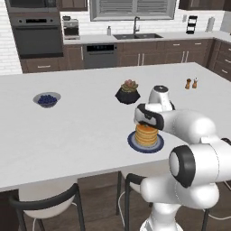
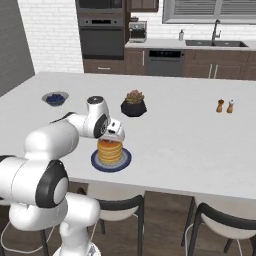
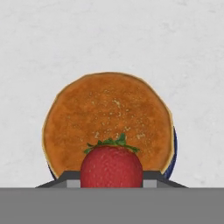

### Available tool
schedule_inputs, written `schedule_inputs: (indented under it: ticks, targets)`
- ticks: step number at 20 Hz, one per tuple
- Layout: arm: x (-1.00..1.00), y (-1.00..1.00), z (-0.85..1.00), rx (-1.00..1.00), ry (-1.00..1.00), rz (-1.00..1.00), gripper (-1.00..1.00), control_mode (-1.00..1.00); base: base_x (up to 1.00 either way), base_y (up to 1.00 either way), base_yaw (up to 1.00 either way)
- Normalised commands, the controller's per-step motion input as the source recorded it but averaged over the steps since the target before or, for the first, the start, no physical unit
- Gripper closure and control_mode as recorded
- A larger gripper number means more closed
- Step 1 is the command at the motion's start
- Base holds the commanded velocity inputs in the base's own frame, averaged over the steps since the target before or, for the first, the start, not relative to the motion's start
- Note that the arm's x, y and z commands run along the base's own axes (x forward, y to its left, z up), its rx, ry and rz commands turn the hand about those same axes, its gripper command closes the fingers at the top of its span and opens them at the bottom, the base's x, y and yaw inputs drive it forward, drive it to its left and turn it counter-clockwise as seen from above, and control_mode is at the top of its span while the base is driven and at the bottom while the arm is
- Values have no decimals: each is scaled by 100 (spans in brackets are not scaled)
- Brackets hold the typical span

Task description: Take the strawberry from the fridge and place it on top of the pancake, located on the dining counter.

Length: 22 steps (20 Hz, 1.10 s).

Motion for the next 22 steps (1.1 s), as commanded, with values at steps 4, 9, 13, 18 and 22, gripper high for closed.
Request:
schedule_inputs:
  ticks: [4, 9, 13, 18, 22]
  targets:
    - [0, 0, -25, 0, 0, 0, 100, -100, 0, 0, 0]
    - [0, 0, -17, 0, 0, 0, 100, -100, 0, 0, 0]
    - [0, 0, -2, 0, 0, 0, 100, -100, 0, 0, 0]
    - [0, 0, 0, 0, 0, 0, -100, -100, 0, 0, 0]
    - [0, 0, 0, 0, 0, 0, -100, -100, 0, 0, 0]
